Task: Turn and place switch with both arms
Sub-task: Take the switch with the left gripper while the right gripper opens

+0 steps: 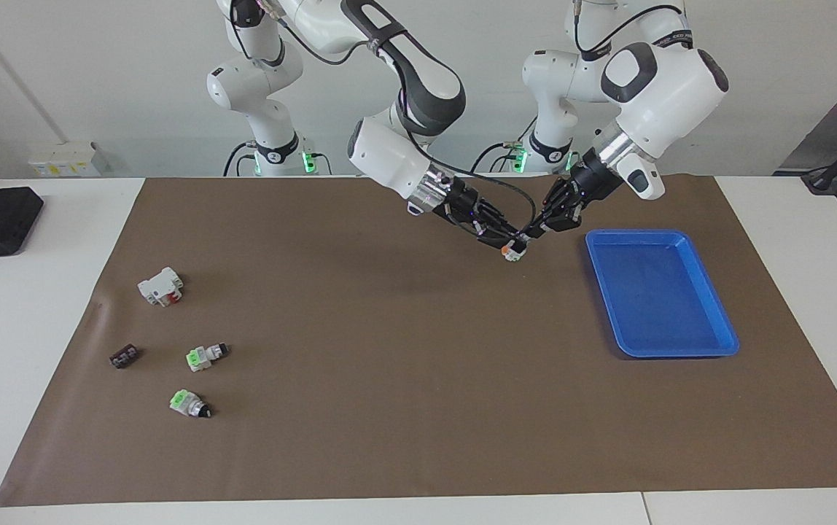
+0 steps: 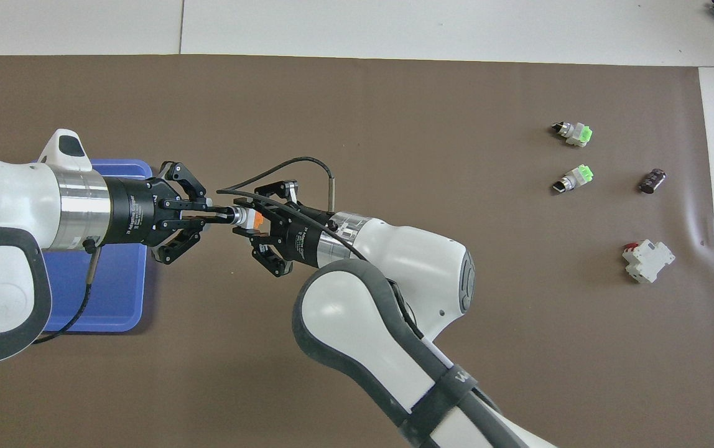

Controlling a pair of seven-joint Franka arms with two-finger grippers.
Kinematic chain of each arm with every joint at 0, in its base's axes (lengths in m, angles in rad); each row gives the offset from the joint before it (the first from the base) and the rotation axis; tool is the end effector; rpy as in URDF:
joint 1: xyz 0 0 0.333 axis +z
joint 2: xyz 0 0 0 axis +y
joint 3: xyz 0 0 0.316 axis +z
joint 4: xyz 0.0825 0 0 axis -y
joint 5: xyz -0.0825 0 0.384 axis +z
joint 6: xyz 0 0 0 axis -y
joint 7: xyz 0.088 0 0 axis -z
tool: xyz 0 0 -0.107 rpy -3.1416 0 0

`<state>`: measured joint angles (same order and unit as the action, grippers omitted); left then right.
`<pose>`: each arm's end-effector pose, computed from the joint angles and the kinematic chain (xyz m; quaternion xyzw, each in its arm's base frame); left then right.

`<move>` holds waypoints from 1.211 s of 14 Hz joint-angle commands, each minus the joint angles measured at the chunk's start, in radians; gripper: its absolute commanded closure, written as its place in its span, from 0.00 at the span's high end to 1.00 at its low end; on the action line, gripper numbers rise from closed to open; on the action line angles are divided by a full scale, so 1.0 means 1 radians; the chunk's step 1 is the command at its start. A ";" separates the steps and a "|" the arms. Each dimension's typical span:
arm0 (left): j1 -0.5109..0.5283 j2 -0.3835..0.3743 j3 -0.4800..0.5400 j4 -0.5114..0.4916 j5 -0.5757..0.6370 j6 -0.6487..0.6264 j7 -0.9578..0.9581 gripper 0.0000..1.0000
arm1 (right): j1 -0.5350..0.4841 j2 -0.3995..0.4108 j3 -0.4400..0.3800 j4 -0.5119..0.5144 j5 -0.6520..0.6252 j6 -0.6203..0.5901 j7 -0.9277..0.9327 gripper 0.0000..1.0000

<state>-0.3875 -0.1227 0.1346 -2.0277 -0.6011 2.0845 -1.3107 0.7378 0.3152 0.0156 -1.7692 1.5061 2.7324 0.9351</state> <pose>0.5181 -0.1603 0.5272 0.7579 0.5844 -0.1360 0.2562 0.5143 0.4289 0.4276 -0.6413 0.5695 0.1897 0.4779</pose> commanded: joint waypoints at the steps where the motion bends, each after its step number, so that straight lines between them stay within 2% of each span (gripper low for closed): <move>1: -0.025 -0.025 -0.016 -0.017 -0.009 -0.044 -0.111 0.00 | -0.008 0.005 0.007 0.024 -0.015 0.000 0.022 0.00; 17: -0.021 -0.023 -0.016 -0.017 -0.009 -0.021 -0.176 0.00 | -0.008 0.005 0.006 0.024 -0.014 0.001 0.022 0.00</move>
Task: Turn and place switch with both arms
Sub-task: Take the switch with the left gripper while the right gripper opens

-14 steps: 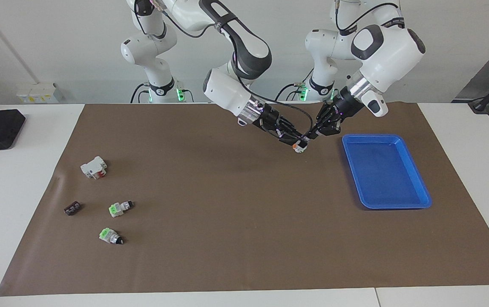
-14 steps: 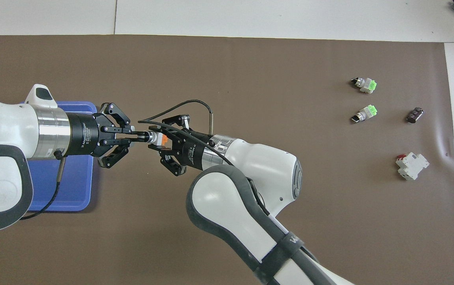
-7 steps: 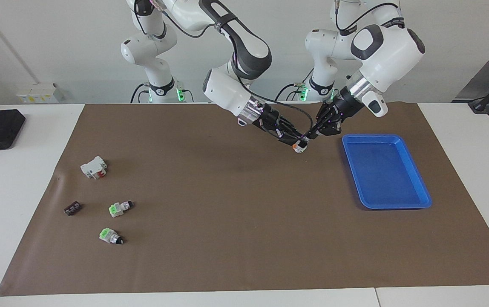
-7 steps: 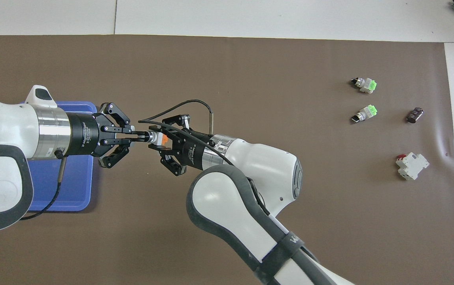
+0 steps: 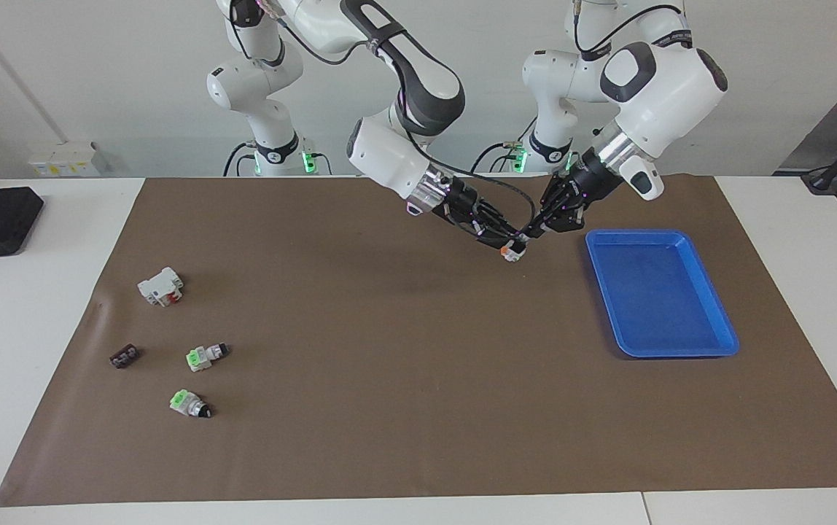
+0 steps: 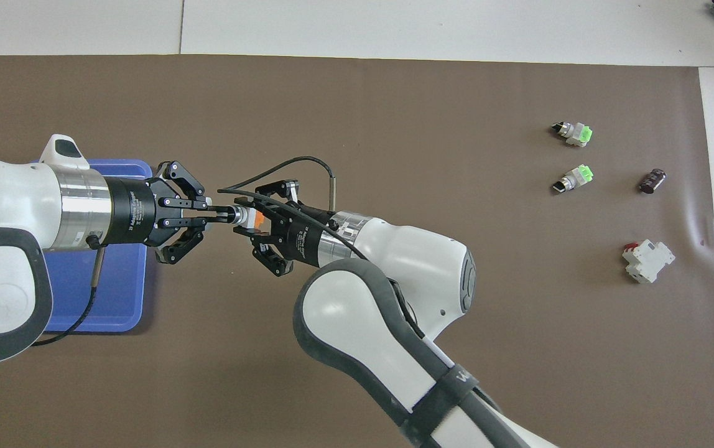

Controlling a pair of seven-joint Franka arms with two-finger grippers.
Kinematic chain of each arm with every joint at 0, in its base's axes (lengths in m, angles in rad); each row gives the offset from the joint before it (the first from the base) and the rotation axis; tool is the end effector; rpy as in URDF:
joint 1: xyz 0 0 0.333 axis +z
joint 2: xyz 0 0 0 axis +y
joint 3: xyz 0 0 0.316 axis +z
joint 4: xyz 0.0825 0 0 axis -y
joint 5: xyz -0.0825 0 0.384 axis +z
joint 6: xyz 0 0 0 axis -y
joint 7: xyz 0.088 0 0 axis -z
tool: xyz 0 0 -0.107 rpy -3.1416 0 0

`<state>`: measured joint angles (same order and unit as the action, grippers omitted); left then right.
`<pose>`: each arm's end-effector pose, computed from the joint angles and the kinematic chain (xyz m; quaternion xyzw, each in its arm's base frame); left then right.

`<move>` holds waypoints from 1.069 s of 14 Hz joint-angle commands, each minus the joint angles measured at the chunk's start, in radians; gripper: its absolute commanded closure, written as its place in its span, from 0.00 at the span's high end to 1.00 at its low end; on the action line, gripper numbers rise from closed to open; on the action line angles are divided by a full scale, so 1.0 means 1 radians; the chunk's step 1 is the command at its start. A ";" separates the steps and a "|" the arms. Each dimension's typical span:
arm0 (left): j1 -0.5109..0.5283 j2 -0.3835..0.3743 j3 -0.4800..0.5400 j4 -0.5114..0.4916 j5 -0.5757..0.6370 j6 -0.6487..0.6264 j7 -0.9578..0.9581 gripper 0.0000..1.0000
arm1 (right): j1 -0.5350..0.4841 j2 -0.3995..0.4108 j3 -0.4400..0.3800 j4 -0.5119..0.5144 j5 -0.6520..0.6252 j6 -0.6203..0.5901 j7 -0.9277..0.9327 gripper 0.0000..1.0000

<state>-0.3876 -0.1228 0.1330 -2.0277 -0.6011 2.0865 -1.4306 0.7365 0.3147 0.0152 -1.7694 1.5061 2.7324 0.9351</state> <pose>0.5180 -0.1611 0.5275 0.7218 0.6283 -0.1505 0.2480 0.5150 0.4280 0.4278 -0.6408 0.5699 0.1892 0.4782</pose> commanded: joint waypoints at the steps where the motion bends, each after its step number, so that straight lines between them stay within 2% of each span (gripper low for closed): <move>1: -0.020 -0.023 -0.015 -0.017 -0.009 -0.023 -0.056 0.00 | -0.006 0.006 0.006 0.024 -0.014 0.001 0.022 0.00; 3: -0.019 -0.023 -0.015 -0.017 -0.009 -0.023 -0.059 0.00 | -0.005 0.006 0.008 0.022 -0.014 0.004 0.024 0.47; 4: -0.019 -0.023 -0.015 -0.017 -0.009 -0.023 -0.059 0.00 | -0.002 0.006 0.006 0.021 -0.014 0.010 0.024 0.78; 5: -0.019 -0.023 -0.015 -0.017 -0.009 -0.023 -0.063 0.00 | 0.001 0.006 0.006 0.018 -0.014 0.013 0.022 1.00; 11: -0.013 -0.021 -0.013 -0.017 -0.005 -0.019 -0.074 0.00 | 0.000 0.004 0.006 0.016 -0.014 0.013 0.021 1.00; 13: -0.010 -0.017 -0.013 -0.017 0.006 0.018 -0.077 0.00 | -0.002 0.004 0.006 0.015 -0.015 0.012 0.021 1.00; 15: 0.028 -0.014 -0.012 -0.017 0.049 0.033 -0.068 0.00 | -0.002 0.004 0.006 0.015 -0.015 0.012 0.021 1.00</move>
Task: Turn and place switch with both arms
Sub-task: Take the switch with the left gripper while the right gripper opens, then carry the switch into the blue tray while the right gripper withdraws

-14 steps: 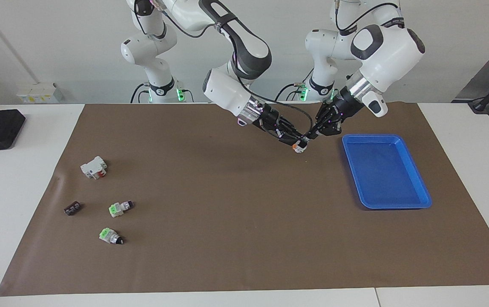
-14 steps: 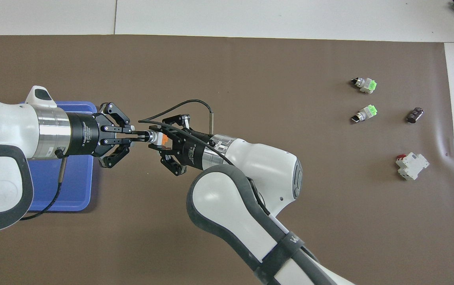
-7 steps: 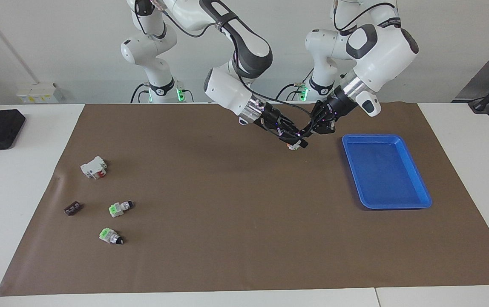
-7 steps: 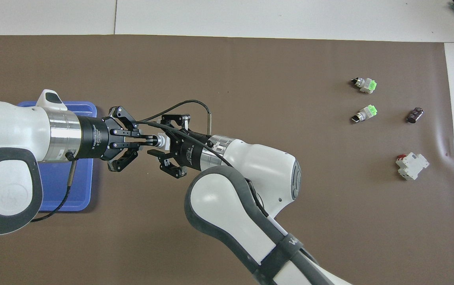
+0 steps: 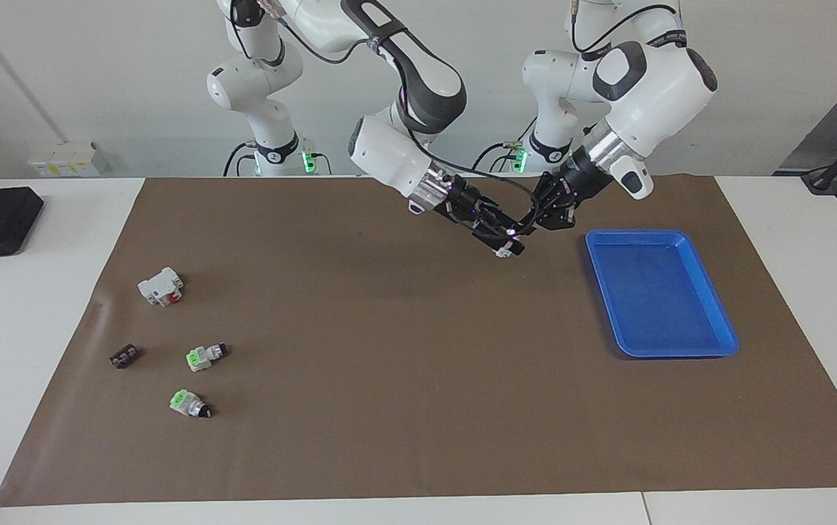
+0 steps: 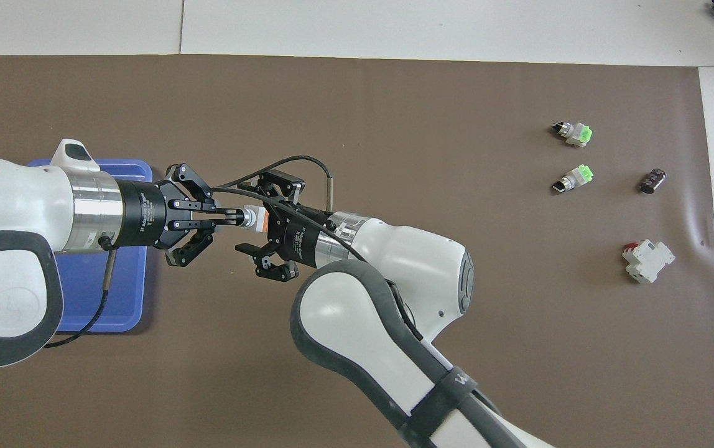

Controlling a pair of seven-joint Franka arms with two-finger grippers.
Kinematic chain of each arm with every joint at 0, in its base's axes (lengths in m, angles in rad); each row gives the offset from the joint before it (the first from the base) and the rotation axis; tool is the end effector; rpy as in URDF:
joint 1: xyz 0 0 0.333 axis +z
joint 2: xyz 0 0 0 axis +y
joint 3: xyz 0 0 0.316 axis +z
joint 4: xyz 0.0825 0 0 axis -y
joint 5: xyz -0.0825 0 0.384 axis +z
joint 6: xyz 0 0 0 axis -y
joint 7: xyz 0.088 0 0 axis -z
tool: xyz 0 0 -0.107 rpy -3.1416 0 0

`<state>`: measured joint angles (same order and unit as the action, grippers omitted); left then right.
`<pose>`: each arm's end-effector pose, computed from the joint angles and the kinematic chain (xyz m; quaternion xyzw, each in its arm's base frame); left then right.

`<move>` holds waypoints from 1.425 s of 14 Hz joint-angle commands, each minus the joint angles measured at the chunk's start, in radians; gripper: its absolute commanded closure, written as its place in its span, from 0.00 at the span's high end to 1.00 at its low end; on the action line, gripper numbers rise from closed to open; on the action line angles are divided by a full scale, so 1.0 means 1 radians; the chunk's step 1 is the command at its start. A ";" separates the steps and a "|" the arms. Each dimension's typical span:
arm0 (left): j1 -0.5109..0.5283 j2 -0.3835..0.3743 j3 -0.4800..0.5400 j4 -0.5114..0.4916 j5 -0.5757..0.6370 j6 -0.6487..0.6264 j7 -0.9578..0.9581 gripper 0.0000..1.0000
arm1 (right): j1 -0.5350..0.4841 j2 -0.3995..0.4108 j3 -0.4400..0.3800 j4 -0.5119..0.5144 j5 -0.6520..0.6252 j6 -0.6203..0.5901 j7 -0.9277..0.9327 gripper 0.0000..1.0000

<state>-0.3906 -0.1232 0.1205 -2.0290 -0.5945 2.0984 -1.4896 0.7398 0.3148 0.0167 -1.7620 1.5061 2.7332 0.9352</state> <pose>0.5163 -0.1685 0.5279 0.7083 0.6446 -0.1528 0.2438 0.5140 0.4312 0.4314 -0.6412 0.5669 0.1899 0.4810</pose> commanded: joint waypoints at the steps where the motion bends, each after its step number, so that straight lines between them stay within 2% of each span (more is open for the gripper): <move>1: 0.045 -0.013 0.001 -0.016 0.097 0.020 0.000 0.00 | -0.005 0.004 0.005 0.006 -0.015 0.011 0.021 1.00; 5: 0.153 -0.015 0.001 -0.026 0.211 0.009 0.139 0.00 | -0.017 -0.031 0.000 -0.026 -0.021 0.010 0.016 1.00; 9: 0.295 -0.024 0.001 -0.066 0.301 -0.002 0.444 0.00 | -0.065 -0.053 -0.006 -0.071 -0.171 0.011 -0.096 1.00; 15: 0.427 0.057 -0.001 -0.092 0.392 0.064 0.820 0.00 | -0.169 -0.054 -0.012 -0.143 -0.571 0.013 -0.433 1.00; 17: 0.461 0.080 -0.001 -0.112 0.407 0.090 0.941 0.00 | -0.229 -0.059 -0.012 -0.175 -0.753 0.008 -0.536 1.00; 20: 0.483 0.100 0.001 -0.171 0.424 0.175 1.070 0.00 | -0.328 -0.066 -0.012 -0.183 -1.053 -0.048 -0.553 1.00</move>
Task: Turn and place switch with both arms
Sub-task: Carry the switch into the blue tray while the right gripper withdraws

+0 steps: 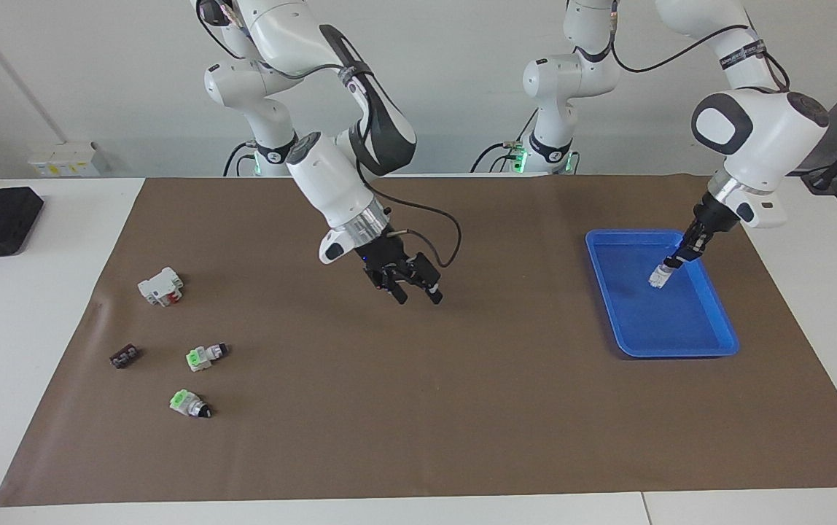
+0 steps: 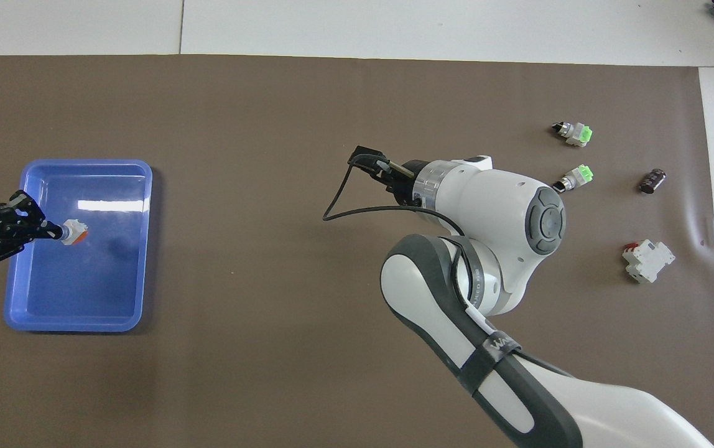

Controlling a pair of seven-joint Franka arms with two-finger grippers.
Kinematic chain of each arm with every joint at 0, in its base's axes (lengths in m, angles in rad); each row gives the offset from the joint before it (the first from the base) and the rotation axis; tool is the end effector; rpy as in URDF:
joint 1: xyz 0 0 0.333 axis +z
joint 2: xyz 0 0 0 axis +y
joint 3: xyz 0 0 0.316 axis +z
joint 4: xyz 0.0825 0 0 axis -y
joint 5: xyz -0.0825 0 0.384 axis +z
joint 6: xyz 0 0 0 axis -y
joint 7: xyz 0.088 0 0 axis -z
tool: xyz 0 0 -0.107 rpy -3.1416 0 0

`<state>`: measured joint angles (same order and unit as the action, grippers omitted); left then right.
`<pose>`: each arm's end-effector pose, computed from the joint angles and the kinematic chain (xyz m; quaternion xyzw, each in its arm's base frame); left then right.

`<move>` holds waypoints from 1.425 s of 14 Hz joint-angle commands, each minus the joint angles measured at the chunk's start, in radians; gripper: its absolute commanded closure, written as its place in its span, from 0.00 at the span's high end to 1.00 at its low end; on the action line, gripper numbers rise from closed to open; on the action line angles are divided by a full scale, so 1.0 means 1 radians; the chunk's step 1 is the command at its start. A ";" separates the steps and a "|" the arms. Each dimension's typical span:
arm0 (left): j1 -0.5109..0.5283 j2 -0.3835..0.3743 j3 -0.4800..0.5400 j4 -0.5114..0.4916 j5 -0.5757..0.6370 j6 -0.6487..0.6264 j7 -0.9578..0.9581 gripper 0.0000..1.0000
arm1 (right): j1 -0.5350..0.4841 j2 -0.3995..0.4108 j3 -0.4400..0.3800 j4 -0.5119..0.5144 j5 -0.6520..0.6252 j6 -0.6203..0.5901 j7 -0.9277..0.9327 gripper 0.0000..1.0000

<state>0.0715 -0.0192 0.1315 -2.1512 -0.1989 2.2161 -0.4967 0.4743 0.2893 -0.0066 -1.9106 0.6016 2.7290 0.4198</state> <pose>0.5326 0.1033 0.4172 0.9145 0.3937 0.0291 0.0882 0.5935 0.2762 0.3998 -0.9273 0.2084 -0.1464 0.2742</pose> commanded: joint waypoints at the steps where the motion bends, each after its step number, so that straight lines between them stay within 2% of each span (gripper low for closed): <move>1: 0.021 -0.005 -0.010 -0.053 0.067 0.053 0.105 0.00 | -0.110 -0.054 0.010 -0.027 -0.278 -0.111 -0.038 1.00; 3: 0.021 -0.007 -0.012 -0.059 0.128 0.027 0.144 0.00 | -0.193 -0.102 0.011 -0.001 -0.493 -0.259 -0.039 1.00; 4: 0.021 -0.007 -0.012 -0.058 0.130 0.008 0.162 0.00 | -0.227 -0.128 0.013 0.019 -0.531 -0.335 -0.041 1.00; 8: 0.045 -0.002 -0.013 -0.058 0.124 -0.050 0.168 0.00 | -0.342 -0.194 0.013 0.158 -0.612 -0.693 -0.091 1.00; 12: 0.045 0.045 -0.013 -0.039 0.087 -0.050 0.170 0.00 | -0.430 -0.275 0.011 0.243 -0.621 -0.949 -0.154 1.00; 17: 0.094 0.088 -0.010 0.048 0.088 -0.084 0.170 0.00 | -0.506 -0.400 0.002 0.243 -0.621 -1.149 -0.208 1.00; 20: 0.137 0.119 -0.012 0.051 0.088 -0.062 0.193 0.00 | -0.508 -0.414 -0.015 0.242 -0.618 -1.148 -0.211 1.00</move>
<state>0.1687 0.0553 0.1305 -2.1320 -0.1001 2.1631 -0.3395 -0.0222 -0.1168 -0.0245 -1.6534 -0.0018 1.5770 0.2296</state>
